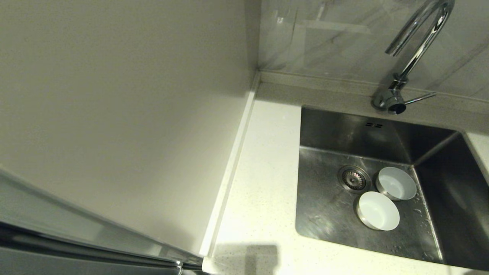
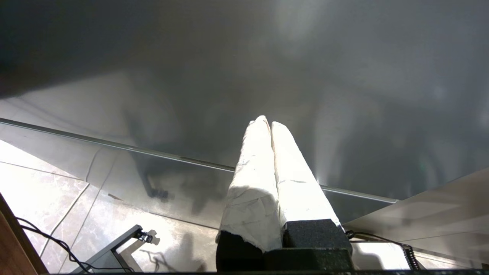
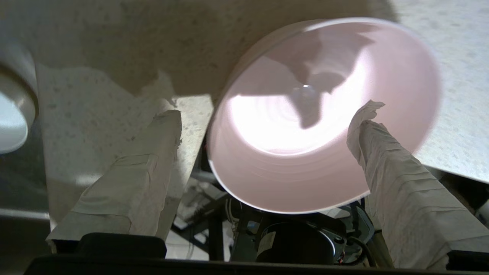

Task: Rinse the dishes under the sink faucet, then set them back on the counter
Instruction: Put a bowl into the sink

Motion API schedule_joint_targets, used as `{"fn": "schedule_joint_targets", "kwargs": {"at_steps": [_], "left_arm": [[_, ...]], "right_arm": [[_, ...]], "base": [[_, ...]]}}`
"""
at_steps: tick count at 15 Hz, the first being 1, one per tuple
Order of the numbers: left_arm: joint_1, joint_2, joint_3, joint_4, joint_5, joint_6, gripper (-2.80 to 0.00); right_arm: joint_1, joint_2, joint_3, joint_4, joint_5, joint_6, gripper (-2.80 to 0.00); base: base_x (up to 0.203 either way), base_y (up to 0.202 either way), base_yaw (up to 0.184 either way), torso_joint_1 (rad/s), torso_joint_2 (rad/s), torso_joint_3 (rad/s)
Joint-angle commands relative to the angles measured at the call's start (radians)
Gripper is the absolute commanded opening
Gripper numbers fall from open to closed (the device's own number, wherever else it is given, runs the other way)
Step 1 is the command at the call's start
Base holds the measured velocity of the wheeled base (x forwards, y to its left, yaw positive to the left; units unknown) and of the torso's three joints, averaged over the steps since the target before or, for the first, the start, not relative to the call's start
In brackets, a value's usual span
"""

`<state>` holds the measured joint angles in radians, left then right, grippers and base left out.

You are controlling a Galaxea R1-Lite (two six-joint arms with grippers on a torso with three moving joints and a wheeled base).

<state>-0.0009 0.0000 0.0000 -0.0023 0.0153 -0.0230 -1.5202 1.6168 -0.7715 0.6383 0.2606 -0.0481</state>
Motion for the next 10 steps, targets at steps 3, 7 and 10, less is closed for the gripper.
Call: {"fn": "schedule_joint_targets", "kwargs": {"at_steps": [3,7,10], "left_arm": [[-0.001,-0.003,0.0,-0.001,0.0,0.0,-2.8],[0.001,-0.005,0.0,-0.001,0.0,0.0,-2.8],[0.001,-0.004,0.0,-0.001,0.0,-0.001,-2.8]], "right_arm": [[0.012,0.025,0.017,0.003,0.014,-0.018,0.0],[0.022,0.028,0.02,0.003,0.015,-0.018,0.0],[0.025,0.027,0.016,0.001,0.017,-0.037,-2.8]], "base": [[0.0,0.0,0.0,0.0,0.0,0.0],[0.0,0.0,0.0,0.0,0.0,0.0],[0.0,0.0,0.0,0.0,0.0,0.0]]}}
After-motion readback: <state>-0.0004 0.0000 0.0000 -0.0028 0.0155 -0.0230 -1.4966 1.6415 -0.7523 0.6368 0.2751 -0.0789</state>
